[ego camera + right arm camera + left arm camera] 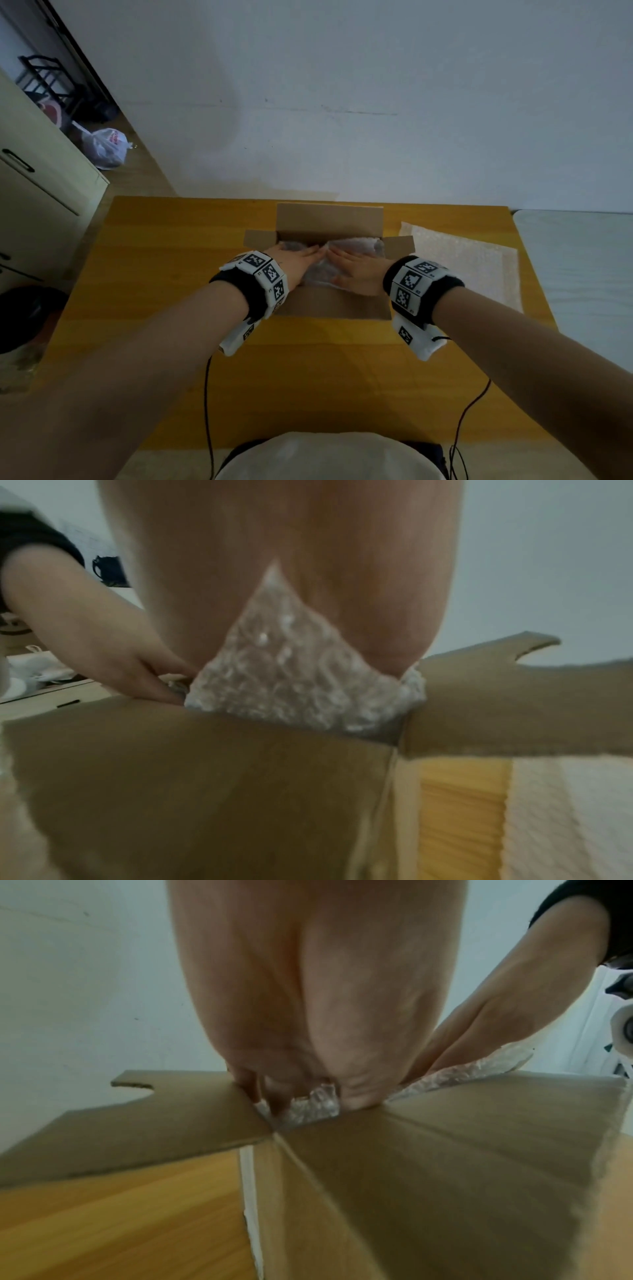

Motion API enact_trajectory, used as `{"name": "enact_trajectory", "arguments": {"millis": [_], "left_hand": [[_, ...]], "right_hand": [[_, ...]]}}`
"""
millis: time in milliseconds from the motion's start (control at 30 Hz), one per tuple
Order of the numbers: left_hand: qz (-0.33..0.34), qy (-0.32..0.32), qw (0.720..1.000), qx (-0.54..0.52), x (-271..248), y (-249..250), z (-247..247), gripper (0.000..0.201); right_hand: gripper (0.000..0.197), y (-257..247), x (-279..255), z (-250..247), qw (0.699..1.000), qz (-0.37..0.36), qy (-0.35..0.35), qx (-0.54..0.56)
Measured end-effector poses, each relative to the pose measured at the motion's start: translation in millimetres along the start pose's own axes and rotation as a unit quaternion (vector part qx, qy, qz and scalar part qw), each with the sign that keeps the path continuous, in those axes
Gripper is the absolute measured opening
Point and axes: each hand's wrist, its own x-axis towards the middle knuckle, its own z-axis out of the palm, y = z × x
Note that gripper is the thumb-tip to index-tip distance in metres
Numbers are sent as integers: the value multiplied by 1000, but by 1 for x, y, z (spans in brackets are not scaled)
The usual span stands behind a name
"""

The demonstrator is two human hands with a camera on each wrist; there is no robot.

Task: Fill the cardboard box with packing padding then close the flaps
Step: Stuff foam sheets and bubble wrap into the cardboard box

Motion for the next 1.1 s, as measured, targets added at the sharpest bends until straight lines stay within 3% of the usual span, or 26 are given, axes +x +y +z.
{"name": "enact_trajectory", "arguments": {"millis": [167, 333, 433, 500, 567, 667, 767, 833, 933, 1100], "left_hand": [[19, 17, 1000, 11, -3, 1, -7, 68], [-10, 0, 999, 38, -2, 14, -28, 42], [-22, 72, 996, 55, 2, 29, -40, 29], [27, 140, 990, 8, 9, 39, -42, 35], [78, 161, 981, -69, 15, 50, -44, 58], [102, 127, 979, -126, 24, 60, -43, 79], [130, 122, 982, -65, 32, 61, -37, 63], [143, 86, 986, -2, 33, 60, -31, 54], [140, 24, 989, 37, 34, 56, -20, 55], [118, -13, 992, 34, 45, 57, -16, 54]], "right_hand": [[52, 1, -12, -15, 995, 0, 3, 104], [46, 15, -47, -37, 976, -14, 133, 170], [40, 27, -54, -32, 947, 18, 249, 202], [35, 35, -56, -25, 927, 38, 308, 209], [33, 42, -57, -18, 911, 44, 341, 227], [33, 49, -60, -9, 902, 49, 349, 249], [34, 54, -62, -4, 901, 56, 346, 254], [34, 56, -62, -1, 903, 65, 342, 250], [37, 58, -62, 3, 912, 70, 316, 253], [48, 57, -62, 8, 934, 47, 262, 239]]}}
